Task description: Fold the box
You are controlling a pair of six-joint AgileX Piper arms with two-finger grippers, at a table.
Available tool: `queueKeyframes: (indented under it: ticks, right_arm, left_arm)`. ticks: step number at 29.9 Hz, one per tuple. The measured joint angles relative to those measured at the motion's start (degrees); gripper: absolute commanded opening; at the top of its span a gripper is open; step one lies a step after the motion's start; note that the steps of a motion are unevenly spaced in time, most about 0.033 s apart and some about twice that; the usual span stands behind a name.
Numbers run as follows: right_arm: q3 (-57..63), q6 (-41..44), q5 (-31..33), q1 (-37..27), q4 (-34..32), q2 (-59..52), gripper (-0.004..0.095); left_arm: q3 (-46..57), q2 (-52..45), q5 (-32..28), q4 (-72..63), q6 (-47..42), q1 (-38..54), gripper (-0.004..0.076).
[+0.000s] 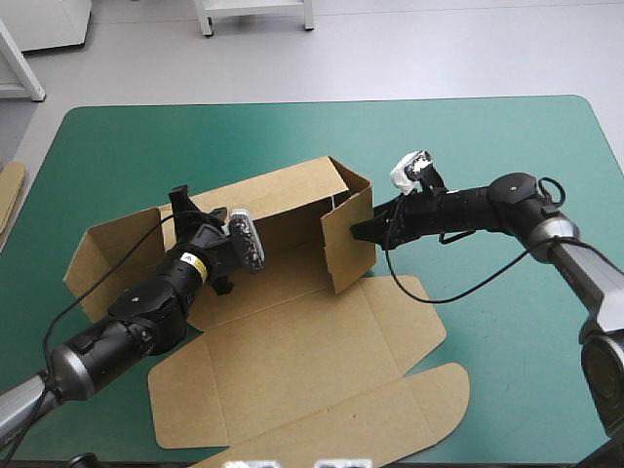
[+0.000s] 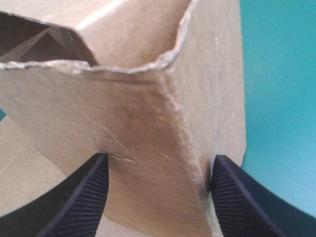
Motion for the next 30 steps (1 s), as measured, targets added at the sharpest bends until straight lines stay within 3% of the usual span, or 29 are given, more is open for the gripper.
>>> queueKeyframes:
  ticks: [10, 19, 30]
  right_arm:
    - [0.0, 0.2, -4.6, 6.3, -1.1, 0.0, 0.0577]
    - [0.0, 5.6, -10.9, 9.5, -6.1, -0.1, 0.0576]
    - [0.1, 8.3, -25.4, 16.7, -7.3, -0.1, 0.0536]
  left_arm:
    - [0.0, 0.0, 0.5, 0.0, 0.0, 0.1, -0.0009]
    - [0.0, 0.0, 0.7, 0.0, -0.7, 0.1, -0.0009]
    - [0.0, -0.1, 3.3, 0.2, -1.4, 0.1, -0.0008]
